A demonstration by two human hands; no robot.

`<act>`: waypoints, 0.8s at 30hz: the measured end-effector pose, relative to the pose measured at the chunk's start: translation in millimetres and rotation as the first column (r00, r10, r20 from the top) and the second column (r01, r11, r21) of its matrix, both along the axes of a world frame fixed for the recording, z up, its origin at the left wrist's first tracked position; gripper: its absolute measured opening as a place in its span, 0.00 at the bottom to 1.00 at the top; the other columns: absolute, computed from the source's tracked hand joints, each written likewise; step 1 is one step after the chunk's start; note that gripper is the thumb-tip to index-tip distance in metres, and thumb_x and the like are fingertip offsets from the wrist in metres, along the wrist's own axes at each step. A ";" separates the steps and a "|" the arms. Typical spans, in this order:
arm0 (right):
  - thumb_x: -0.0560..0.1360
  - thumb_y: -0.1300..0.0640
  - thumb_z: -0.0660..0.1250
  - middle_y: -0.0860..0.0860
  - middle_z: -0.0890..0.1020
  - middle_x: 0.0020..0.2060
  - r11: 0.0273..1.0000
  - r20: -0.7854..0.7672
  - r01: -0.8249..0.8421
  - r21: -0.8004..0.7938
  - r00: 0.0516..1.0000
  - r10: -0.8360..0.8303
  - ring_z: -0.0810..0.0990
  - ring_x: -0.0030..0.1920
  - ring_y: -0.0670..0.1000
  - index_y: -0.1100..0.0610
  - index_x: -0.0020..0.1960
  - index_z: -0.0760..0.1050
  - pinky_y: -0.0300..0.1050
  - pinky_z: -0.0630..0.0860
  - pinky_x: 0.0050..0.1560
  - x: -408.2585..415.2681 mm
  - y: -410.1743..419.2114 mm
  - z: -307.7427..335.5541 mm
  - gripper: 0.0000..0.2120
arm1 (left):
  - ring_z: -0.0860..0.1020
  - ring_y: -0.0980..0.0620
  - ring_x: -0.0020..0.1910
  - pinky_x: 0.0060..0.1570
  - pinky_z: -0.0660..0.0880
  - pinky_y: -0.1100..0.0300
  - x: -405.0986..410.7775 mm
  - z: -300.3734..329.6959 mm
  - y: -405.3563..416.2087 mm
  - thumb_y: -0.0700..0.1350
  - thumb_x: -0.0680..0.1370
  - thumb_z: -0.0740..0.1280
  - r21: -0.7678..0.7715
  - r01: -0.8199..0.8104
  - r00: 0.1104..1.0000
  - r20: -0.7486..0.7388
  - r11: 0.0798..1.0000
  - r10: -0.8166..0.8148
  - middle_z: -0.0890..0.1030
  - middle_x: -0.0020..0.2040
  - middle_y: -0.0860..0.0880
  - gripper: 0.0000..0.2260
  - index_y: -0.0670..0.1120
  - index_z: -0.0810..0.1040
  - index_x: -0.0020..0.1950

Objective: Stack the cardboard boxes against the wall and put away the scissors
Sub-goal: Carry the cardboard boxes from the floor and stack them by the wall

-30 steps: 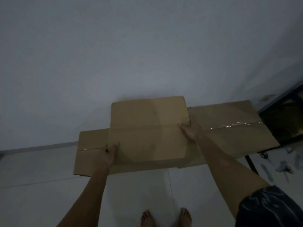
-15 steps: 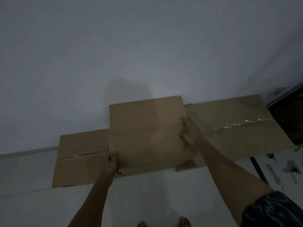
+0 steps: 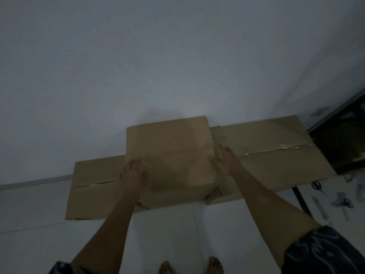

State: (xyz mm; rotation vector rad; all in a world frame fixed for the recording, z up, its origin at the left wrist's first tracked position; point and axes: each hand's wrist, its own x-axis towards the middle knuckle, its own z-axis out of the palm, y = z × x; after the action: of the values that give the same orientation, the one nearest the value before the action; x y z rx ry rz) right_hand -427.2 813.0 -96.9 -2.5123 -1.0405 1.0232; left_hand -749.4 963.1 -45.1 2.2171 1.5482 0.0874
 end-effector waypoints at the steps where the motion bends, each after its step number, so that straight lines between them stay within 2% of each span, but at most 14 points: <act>1: 0.70 0.23 0.46 0.50 0.62 0.77 1.000 0.020 -0.018 -0.009 1.000 0.018 0.61 0.77 0.56 0.45 0.80 0.50 0.55 0.61 0.74 2.7 -9.6 17.2 0.44 | 0.72 0.39 0.66 0.65 0.67 0.47 10.9 11.6 -6.2 0.46 0.77 0.66 -0.035 0.115 0.993 -0.022 0.993 -0.116 0.73 0.68 0.41 0.20 0.45 0.73 0.69; 4: 0.75 0.31 0.52 0.54 0.62 0.77 0.997 0.143 -0.053 -0.054 0.988 0.060 0.64 0.75 0.60 0.51 0.79 0.56 0.57 0.66 0.71 -1.2 -40.9 84.6 0.38 | 0.73 0.45 0.66 0.65 0.68 0.54 46.2 47.6 -29.7 0.49 0.80 0.63 -0.189 0.393 0.915 -0.014 0.900 -0.402 0.75 0.67 0.45 0.19 0.48 0.70 0.71; 7: 0.79 0.38 0.57 0.55 0.61 0.78 0.998 0.196 -0.043 -0.049 0.979 0.051 0.60 0.77 0.59 0.49 0.80 0.52 0.57 0.62 0.73 13.4 -74.3 119.3 0.34 | 0.72 0.45 0.67 0.66 0.68 0.53 83.5 83.7 -56.2 0.51 0.81 0.61 -0.213 0.497 0.849 -0.082 0.841 -0.522 0.73 0.70 0.45 0.22 0.50 0.65 0.74; 11: 0.80 0.39 0.56 0.55 0.56 0.79 0.998 0.241 0.018 -0.059 0.970 -0.003 0.56 0.78 0.58 0.47 0.81 0.49 0.58 0.57 0.75 31.5 -140.2 174.9 0.33 | 0.68 0.45 0.71 0.68 0.65 0.49 133.3 139.3 -107.7 0.54 0.81 0.59 -0.105 0.602 0.778 -0.145 0.792 -0.611 0.69 0.73 0.47 0.24 0.51 0.61 0.76; 15: 0.81 0.39 0.57 0.54 0.53 0.80 0.989 0.212 0.144 -0.028 0.968 -0.135 0.53 0.79 0.58 0.46 0.81 0.48 0.60 0.54 0.76 49.2 -220.2 212.3 0.33 | 0.70 0.44 0.69 0.66 0.67 0.52 178.4 185.5 -159.0 0.53 0.81 0.60 -0.021 0.693 0.713 -0.128 0.721 -0.689 0.69 0.73 0.46 0.24 0.51 0.62 0.76; 18: 0.81 0.40 0.57 0.54 0.52 0.80 0.969 0.227 0.245 0.015 0.943 -0.242 0.55 0.78 0.59 0.48 0.81 0.48 0.59 0.55 0.76 59.8 -297.0 233.0 0.34 | 0.67 0.47 0.72 0.68 0.64 0.56 209.7 215.0 -215.6 0.52 0.80 0.61 0.002 0.745 0.664 -0.103 0.667 -0.741 0.68 0.74 0.46 0.24 0.49 0.63 0.76; 22: 0.81 0.38 0.55 0.55 0.55 0.79 0.940 0.260 0.342 0.000 0.908 -0.330 0.58 0.76 0.61 0.47 0.81 0.46 0.59 0.60 0.74 65.3 -399.7 253.8 0.34 | 0.69 0.46 0.70 0.69 0.65 0.51 235.1 227.2 -299.5 0.62 0.78 0.57 -0.007 0.806 0.587 -0.114 0.592 -0.801 0.70 0.73 0.48 0.27 0.53 0.61 0.75; 24: 0.81 0.37 0.54 0.55 0.54 0.79 0.921 0.257 0.388 -0.037 0.894 -0.366 0.58 0.76 0.62 0.46 0.81 0.45 0.60 0.62 0.73 65.2 -451.4 260.1 0.34 | 0.70 0.45 0.70 0.69 0.65 0.52 243.0 229.4 -348.1 0.62 0.78 0.58 -0.054 0.828 0.555 -0.069 0.559 -0.829 0.70 0.72 0.47 0.28 0.53 0.61 0.75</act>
State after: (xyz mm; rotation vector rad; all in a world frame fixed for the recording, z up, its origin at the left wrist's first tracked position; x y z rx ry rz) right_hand -362.0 361.6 163.1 -2.8128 -0.5275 0.6692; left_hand -506.3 615.1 184.3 2.7233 0.3562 -0.3168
